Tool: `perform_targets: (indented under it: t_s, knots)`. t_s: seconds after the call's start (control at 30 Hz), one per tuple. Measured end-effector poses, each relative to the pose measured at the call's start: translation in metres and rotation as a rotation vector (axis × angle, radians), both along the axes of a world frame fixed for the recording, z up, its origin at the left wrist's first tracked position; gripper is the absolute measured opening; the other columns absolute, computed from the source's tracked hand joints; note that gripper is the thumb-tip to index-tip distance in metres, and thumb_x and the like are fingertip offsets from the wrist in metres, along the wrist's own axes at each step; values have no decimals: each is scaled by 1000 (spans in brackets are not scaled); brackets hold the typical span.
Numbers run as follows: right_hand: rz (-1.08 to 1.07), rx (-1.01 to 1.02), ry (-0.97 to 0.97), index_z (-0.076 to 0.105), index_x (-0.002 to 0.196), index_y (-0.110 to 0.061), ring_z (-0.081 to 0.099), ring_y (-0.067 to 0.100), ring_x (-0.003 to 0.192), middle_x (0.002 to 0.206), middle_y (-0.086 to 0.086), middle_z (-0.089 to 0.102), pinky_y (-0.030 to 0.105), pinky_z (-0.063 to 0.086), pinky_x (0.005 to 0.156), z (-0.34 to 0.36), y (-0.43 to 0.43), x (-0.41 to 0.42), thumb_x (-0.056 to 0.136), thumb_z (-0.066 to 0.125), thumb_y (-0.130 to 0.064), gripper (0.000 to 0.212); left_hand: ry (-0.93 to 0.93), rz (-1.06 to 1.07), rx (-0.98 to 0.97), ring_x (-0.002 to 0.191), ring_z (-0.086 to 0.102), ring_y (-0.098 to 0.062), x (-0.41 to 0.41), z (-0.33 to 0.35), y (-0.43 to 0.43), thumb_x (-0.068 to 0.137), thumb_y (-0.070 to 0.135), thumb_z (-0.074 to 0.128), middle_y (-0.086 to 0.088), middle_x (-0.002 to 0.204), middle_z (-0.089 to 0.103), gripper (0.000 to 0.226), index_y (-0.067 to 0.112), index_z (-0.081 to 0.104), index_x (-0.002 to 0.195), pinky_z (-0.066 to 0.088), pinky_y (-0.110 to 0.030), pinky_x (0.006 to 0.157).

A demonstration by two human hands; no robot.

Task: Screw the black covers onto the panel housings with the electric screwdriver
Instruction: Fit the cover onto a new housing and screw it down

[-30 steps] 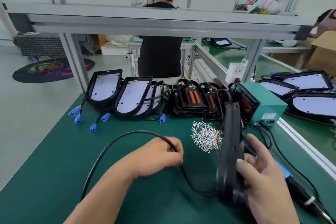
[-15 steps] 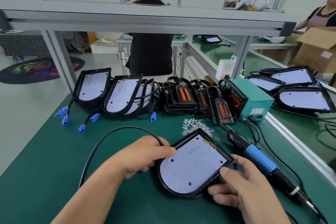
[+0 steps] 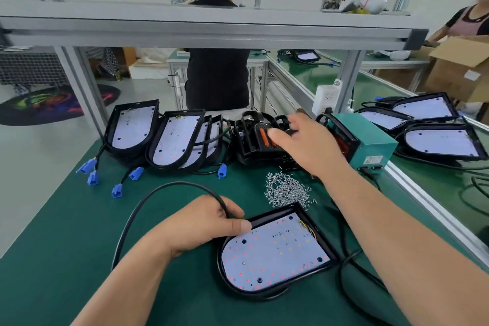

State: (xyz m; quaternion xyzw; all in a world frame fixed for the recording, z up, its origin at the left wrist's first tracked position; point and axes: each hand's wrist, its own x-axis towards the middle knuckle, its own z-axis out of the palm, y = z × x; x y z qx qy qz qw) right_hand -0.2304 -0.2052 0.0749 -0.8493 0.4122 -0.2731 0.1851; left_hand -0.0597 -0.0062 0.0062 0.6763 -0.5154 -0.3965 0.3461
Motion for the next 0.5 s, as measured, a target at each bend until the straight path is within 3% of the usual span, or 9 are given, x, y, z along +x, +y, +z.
perform_targets:
  t_s: [0.1,0.17,0.23,0.3,0.4,0.5]
  knots:
    - [18,-36,169,54,138,-12,66,30,114,126,8,67,40,51,83,4,-24,48,87,53,-85,88,5,-36,50,57,38,-8,4,3,3,73,56,86,11,62,43,52,10,66,86,33,-20,52]
    - [27,-42,266,53,135,-11,63,34,117,127,11,65,45,54,89,1,-33,68,81,54,-92,97,-37,-42,124,51,27,-11,9,7,5,75,63,83,9,59,32,59,11,55,80,22,-24,45]
    - [22,-37,353,46,147,-10,57,39,129,142,17,57,50,53,99,-5,-39,79,78,57,-93,109,-70,3,184,48,27,-12,15,9,7,76,65,84,8,58,35,56,17,54,81,21,-23,43]
    - [13,-20,396,40,152,-9,54,40,133,148,20,52,50,52,98,-12,-42,85,80,60,-89,110,-111,14,214,48,31,-13,19,9,9,79,62,84,4,61,41,50,21,55,80,23,-22,43]
    - [-6,-17,361,41,151,-9,56,40,128,144,21,53,46,50,89,-19,-45,87,84,62,-81,101,-155,-30,229,48,33,-11,22,9,10,81,58,83,6,60,43,50,16,57,73,25,-22,43]
    - [-3,36,242,44,148,-10,56,39,125,141,20,54,47,52,94,-23,-46,81,84,65,-78,95,-181,-65,201,48,37,-5,20,8,10,85,48,82,14,55,45,37,13,71,78,30,-19,46]
